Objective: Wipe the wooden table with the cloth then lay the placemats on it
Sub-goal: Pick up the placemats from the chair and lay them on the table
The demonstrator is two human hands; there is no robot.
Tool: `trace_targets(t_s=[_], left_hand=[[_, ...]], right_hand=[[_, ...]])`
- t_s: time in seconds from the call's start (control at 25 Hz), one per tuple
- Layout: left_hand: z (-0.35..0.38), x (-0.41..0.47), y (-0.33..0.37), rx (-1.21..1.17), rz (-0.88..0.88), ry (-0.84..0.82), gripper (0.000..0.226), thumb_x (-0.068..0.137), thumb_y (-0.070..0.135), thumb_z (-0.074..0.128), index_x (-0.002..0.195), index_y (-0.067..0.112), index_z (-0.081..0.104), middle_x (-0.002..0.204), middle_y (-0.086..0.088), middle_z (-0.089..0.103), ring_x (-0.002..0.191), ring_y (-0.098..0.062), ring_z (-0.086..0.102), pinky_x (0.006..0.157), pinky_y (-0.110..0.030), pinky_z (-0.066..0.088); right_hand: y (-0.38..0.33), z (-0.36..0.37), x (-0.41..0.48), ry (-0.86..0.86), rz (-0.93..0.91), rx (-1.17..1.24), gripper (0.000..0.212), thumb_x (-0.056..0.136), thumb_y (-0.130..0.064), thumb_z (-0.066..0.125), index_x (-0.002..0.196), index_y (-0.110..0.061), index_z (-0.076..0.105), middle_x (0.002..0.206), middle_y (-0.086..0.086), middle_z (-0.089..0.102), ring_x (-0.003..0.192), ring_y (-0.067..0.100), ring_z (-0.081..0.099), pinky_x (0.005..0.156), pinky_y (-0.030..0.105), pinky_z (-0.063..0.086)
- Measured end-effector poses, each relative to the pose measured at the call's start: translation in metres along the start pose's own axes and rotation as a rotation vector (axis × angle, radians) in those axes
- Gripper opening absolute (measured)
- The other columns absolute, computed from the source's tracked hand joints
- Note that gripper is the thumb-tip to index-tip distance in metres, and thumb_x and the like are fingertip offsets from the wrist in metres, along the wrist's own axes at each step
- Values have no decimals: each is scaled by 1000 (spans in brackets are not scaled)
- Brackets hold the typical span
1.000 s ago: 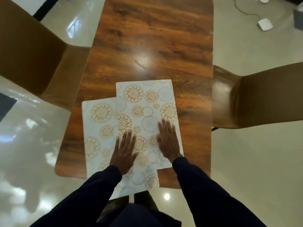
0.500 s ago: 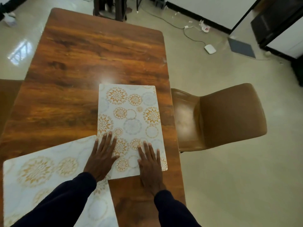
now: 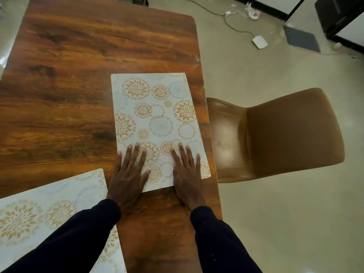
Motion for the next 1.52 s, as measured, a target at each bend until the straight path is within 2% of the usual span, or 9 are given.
trace_targets(t_s=[0.24, 0.4, 0.56, 0.72, 0.92, 1.24, 1.52], left_hand=[[5, 33, -11, 25, 107, -95, 68, 111, 47, 26, 166, 9, 21, 176, -17, 6, 163, -36, 7, 127, -63, 20], [5, 34, -14, 11, 96, -151, 69, 111, 51, 22, 168, 12, 17, 176, -13, 3, 163, -34, 4, 126, -62, 21], [-2, 20, -4, -10, 6, -155, 76, 106, 61, 28, 166, 14, 24, 175, -17, 7, 162, -40, 4, 126, -64, 22], [-1, -3, 14, -40, -49, -160, 82, 103, 68, 30, 166, 16, 25, 175, -18, 5, 162, -41, 3, 127, -65, 20], [4, 3, 8, -15, -13, -200, 83, 104, 71, 21, 168, 18, 21, 176, -16, 1, 162, -39, 1, 126, -65, 22], [8, 7, 13, -11, -60, -249, 85, 103, 74, 15, 169, 21, 14, 176, -15, -4, 162, -38, -5, 128, -64, 15], [11, 24, 16, -44, -41, -258, 89, 99, 79, 4, 169, 24, 9, 175, -15, -9, 162, -37, -10, 129, -62, 10]], right_hand=[[5, -5, 2, 30, 72, -15, 59, 113, -34, 30, 169, -32, 14, 179, -1, 1, 165, 21, -3, 131, 60, 10], [1, -5, 0, -9, 106, -42, 63, 111, -50, 28, 170, -33, 11, 179, -2, -5, 165, 22, -9, 131, 61, 3], [-6, -6, -8, -8, 156, -40, 68, 110, -60, 26, 170, -34, 7, 178, -1, -8, 164, 24, -11, 130, 64, 2], [-8, -3, -13, -14, 185, -85, 70, 110, -61, 26, 170, -34, 3, 178, 1, -10, 164, 26, -11, 129, 65, 5], [-7, -1, -12, -12, 177, -96, 69, 110, -61, 26, 170, -33, 4, 178, 2, -10, 164, 26, -13, 129, 65, 3], [3, -6, -7, -11, 133, -41, 69, 108, -65, 18, 169, -33, 12, 178, -1, -7, 164, 26, -12, 129, 66, 2], [14, -8, 3, -11, 96, -72, 67, 109, -62, 17, 170, -34, 6, 178, 0, -10, 164, 27, -13, 128, 67, 2]])
Point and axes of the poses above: each hand's wrist, its own x-axis towards the middle knuckle, its own z-axis out of the palm, y = z × x, the point moved 7 cm from there along x, towards the middle knuckle
